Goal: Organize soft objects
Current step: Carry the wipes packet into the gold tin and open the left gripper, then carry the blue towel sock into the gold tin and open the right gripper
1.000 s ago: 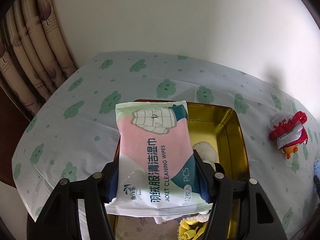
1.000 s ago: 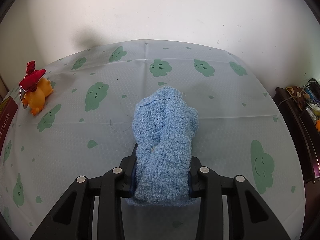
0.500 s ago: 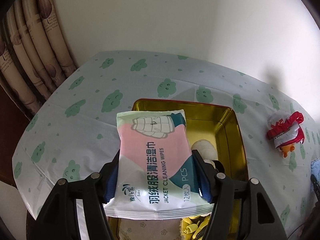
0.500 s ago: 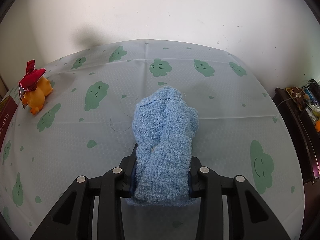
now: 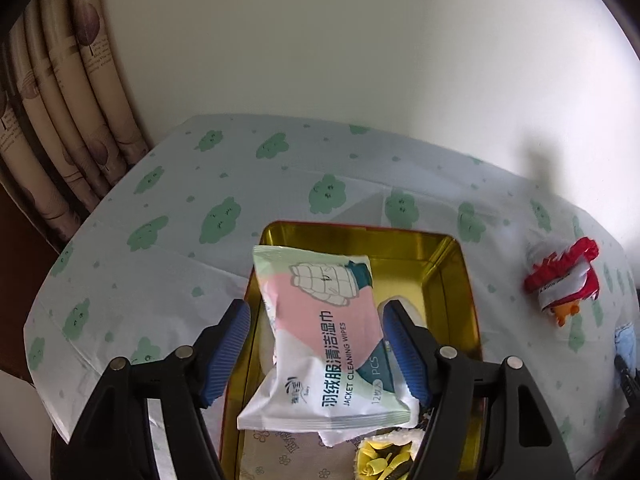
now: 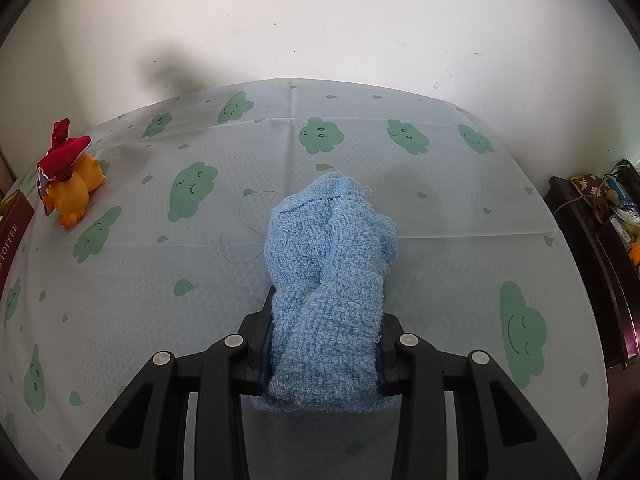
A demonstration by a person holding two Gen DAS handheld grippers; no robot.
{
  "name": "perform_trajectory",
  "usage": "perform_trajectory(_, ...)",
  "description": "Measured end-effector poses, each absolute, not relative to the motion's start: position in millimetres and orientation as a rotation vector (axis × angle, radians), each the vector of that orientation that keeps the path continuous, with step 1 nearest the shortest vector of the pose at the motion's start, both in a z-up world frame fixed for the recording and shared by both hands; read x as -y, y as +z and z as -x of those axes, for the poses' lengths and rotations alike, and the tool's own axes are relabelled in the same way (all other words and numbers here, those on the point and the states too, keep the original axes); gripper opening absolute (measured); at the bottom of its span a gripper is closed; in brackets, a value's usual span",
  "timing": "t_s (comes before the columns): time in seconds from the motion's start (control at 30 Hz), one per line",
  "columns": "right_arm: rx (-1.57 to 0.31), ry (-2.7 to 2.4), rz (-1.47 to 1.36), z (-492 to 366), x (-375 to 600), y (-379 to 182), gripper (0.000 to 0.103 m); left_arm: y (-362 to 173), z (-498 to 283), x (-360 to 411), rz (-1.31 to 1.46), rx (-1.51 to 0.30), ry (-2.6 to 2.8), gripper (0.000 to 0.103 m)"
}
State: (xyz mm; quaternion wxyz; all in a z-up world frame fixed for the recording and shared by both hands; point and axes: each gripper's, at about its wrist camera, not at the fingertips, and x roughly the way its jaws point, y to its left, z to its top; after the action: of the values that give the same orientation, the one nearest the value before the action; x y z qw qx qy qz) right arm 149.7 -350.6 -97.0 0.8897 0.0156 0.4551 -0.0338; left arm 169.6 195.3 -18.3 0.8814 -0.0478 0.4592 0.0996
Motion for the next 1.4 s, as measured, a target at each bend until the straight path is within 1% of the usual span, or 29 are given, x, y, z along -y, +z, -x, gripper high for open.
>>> perform_trajectory(0.23,-0.945,-0.074,-0.027,-149.4,351.5,-96.6,0.034,-0.5,-135.4,-187.8,0.019,-0.879,0.224,0.071)
perform_trajectory(0.47,-0.945,-0.073,-0.025,-150.6,352.3,-96.1,0.035,3.3,-87.1,-180.5,-0.083,-0.809,0.257,0.071)
perform_trajectory(0.57,-0.943,-0.078,-0.015,-150.1,350.8,-95.2,0.034,-1.3,-73.7,-186.2,-0.076,-0.803,0.266,0.071)
perform_trajectory(0.67,-0.94,-0.074,-0.007,-149.2,350.0,-94.8,0.03,-8.2,-64.8,-193.8,-0.059,-0.809,0.289,0.071)
perform_trajectory(0.93,-0.945,-0.093,0.026,-147.1,342.8,-93.8,0.025,-20.2,-54.4,-215.8,0.015,-0.82,0.328,0.071)
perform_trajectory(1.4,-0.906,0.006,0.047,-140.5,276.9,-68.2,0.024,-24.7,-40.9,-232.3,0.061,-0.784,0.38,0.071)
